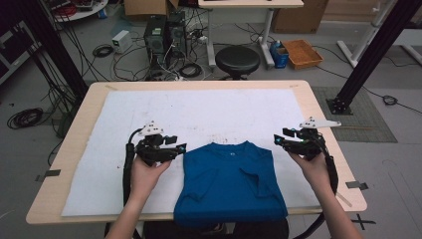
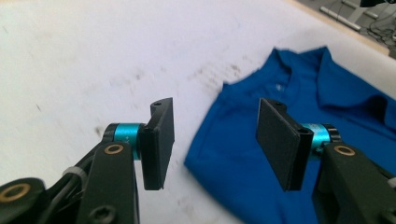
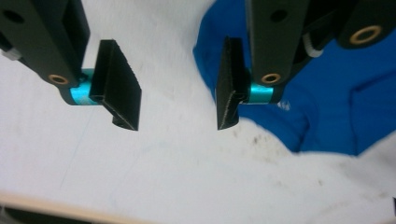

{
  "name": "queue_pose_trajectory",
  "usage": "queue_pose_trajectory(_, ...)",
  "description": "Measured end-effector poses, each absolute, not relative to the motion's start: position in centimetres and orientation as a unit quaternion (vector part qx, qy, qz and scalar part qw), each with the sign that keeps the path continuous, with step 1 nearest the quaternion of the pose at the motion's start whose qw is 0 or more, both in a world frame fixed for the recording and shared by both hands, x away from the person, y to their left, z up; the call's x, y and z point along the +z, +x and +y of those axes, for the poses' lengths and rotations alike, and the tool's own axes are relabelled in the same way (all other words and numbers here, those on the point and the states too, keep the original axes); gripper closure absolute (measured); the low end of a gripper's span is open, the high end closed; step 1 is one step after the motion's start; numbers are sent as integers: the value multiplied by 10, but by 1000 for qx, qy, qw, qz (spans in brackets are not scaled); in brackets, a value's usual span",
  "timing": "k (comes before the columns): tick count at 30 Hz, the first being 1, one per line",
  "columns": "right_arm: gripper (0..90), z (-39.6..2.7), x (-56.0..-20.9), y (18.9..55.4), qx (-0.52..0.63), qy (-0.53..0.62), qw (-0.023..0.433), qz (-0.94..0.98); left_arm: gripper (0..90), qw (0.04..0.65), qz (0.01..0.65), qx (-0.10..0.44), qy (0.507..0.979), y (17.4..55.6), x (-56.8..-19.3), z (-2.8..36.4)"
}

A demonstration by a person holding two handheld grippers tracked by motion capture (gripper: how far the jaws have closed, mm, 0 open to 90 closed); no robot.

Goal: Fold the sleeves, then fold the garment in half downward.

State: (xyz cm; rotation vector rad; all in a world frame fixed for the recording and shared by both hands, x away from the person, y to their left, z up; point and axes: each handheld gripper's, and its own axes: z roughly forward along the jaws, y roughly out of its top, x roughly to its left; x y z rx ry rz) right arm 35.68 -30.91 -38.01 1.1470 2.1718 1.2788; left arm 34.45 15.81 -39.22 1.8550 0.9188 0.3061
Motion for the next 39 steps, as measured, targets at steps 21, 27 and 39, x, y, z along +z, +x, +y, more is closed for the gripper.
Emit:
queue_pose_trajectory(21,420,-322,-376,356,472,402,203,758,388,511,357,214,753,326,-385,175)
queue_pose_trajectory(27,424,-324,-375,356,475,404,204,755,388,516,357,200,753,328,-387,174)
queue_pose_trajectory(39,531,-314,-393,371,454,416,178,768,442,481,389,124,776,358,-407,152)
